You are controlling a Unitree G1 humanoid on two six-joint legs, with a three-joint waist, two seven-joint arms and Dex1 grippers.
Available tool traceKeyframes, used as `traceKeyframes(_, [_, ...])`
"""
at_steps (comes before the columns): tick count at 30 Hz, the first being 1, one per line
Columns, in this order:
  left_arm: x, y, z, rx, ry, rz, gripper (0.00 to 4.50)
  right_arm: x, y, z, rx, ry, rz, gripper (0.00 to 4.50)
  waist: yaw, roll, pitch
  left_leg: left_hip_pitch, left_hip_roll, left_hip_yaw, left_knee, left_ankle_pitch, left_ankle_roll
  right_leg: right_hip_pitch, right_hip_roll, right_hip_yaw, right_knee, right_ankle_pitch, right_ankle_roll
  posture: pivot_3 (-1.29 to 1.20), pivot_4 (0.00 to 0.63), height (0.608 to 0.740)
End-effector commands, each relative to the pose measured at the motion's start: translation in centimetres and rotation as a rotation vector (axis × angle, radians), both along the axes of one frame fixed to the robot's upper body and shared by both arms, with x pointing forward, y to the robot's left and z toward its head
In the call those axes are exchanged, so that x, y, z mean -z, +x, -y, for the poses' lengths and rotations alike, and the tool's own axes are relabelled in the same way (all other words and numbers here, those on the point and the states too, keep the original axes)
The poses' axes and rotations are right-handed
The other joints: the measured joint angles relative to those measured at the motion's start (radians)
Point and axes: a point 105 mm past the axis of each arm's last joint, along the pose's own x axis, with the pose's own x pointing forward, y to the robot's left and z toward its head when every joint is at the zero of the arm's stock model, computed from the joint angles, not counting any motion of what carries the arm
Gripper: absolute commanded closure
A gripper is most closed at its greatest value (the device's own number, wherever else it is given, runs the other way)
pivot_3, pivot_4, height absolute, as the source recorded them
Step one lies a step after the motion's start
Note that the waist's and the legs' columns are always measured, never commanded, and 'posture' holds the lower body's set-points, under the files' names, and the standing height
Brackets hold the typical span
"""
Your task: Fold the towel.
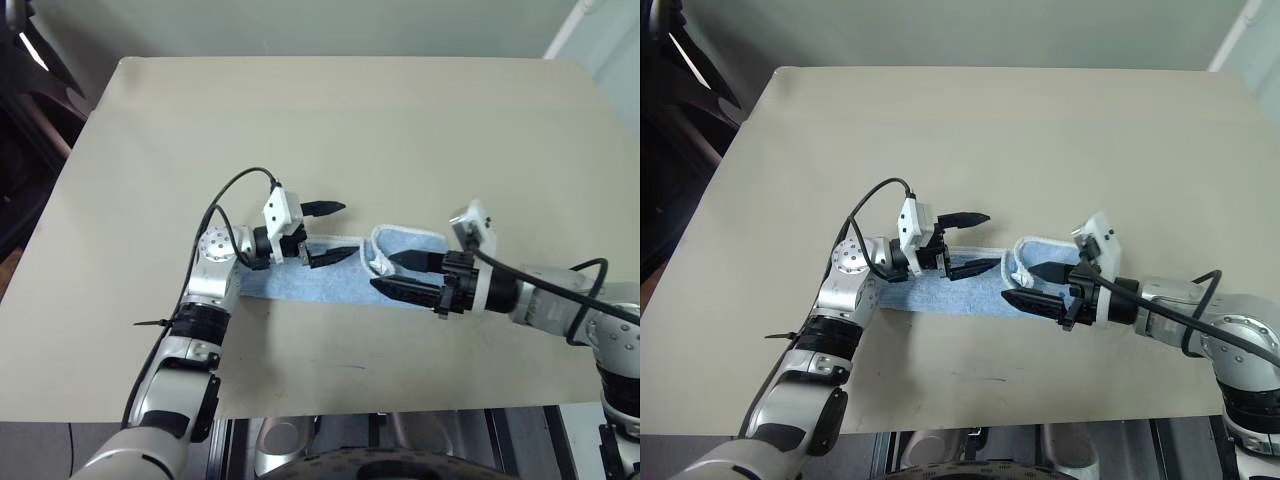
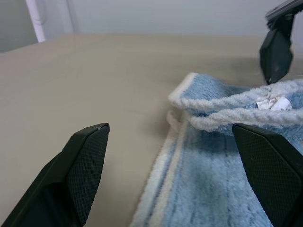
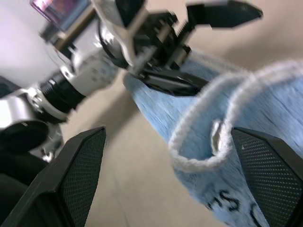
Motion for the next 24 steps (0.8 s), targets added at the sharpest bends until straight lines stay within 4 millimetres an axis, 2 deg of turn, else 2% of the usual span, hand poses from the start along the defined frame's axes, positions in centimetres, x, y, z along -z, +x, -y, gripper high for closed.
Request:
traceKeyframes(1, [-2.3, 0.6, 0.0, -0.009, -0.094, 0.027, 0.00, -2.4, 0.3, 0.8, 0.065, 0.069, 0.119, 0.03, 0.000, 0.000, 0.000, 0.000, 0.000, 0.000, 0.000, 0.000, 0.000, 0.000, 0.000, 0.000, 0.000, 0.000, 0.000, 0.00, 0.150, 0.733])
traceKeyframes(3, [-3.8, 0.4, 0.4, 0.025, -0.186, 0.007, 0.00, -3.0, 0.2, 1.8, 0.110, 0.121, 0.134, 0.42, 0.002, 0.000, 0.000, 0.000, 0.000, 0.000, 0.000, 0.000, 0.000, 0.000, 0.000, 0.000, 0.000, 0.000, 0.000, 0.00, 0.150, 0.733])
traceKeyframes(6, [-5.8, -0.1, 0.9, 0.092, -0.285, -0.015, 0.56, -3.0, -0.2, 2.7, 0.151, 0.125, 0.169, 1.26, 0.002, 0.000, 0.000, 0.000, 0.000, 0.000, 0.000, 0.000, 0.000, 0.001, 0.000, 0.000, -0.001, 0.001, 0.001, 0.00, 0.150, 0.733])
traceKeyframes(9, [-6.3, -0.5, 1.2, 0.135, -0.297, -0.032, 1.59, -3.0, -0.3, 2.9, 0.167, 0.130, 0.194, 2.30, 0.000, 0.000, 0.000, 0.000, 0.000, 0.000, 0.000, 0.000, 0.000, 0.001, 0.000, 0.000, -0.002, 0.003, 0.005, 0.00, 0.150, 0.733])
traceKeyframes(15, [-5.6, -2.7, 3.8, 0.347, -0.209, -0.062, 3.62, -2.4, 0.4, 3.9, 0.225, 0.105, 0.257, 4.34, 0.000, 0.000, 0.000, 0.000, 0.000, 0.000, 0.000, 0.000, 0.000, 0.001, 0.000, 0.000, -0.002, 0.003, 0.005, 0.00, 0.150, 0.733])
traceKeyframes(17, [-5.0, -3.2, 4.2, 0.387, -0.174, -0.068, 4.36, -2.3, 0.8, 4.2, 0.254, 0.112, 0.280, 4.50, 0.000, 0.000, 0.000, 0.000, 0.000, 0.000, 0.000, 0.000, 0.001, 0.001, 0.000, 0.000, -0.002, 0.004, 0.004, 0.00, 0.150, 0.733])
traceKeyframes(18, [-4.5, -3.6, 4.4, 0.408, -0.153, -0.078, 4.46, -1.9, 1.1, 4.3, 0.275, 0.104, 0.287, 4.50, 0.000, 0.000, 0.000, 0.000, 0.000, 0.000, 0.000, 0.000, 0.001, 0.001, 0.000, 0.000, -0.003, 0.005, 0.004, 0.00, 0.150, 0.733])
traceKeyframes(20, [-3.6, -4.0, 4.6, 0.430, -0.125, -0.097, 4.46, -1.1, 1.5, 4.5, 0.306, 0.081, 0.288, 4.50, 0.000, 0.000, 0.000, 0.000, 0.000, 0.000, 0.000, 0.000, 0.001, 0.001, 0.000, 0.000, -0.002, 0.006, 0.005, 0.00, 0.150, 0.733])
traceKeyframes(24, [-0.3, -4.4, 5.0, 0.404, -0.034, -0.145, 4.46, 1.0, 3.5, 5.0, 0.428, 0.001, 0.324, 4.50, -0.003, 0.001, 0.000, 0.001, 0.001, -0.001, 0.000, 0.000, 0.001, 0.002, 0.000, 0.000, -0.003, 0.007, 0.005, 0.00, 0.150, 0.733])
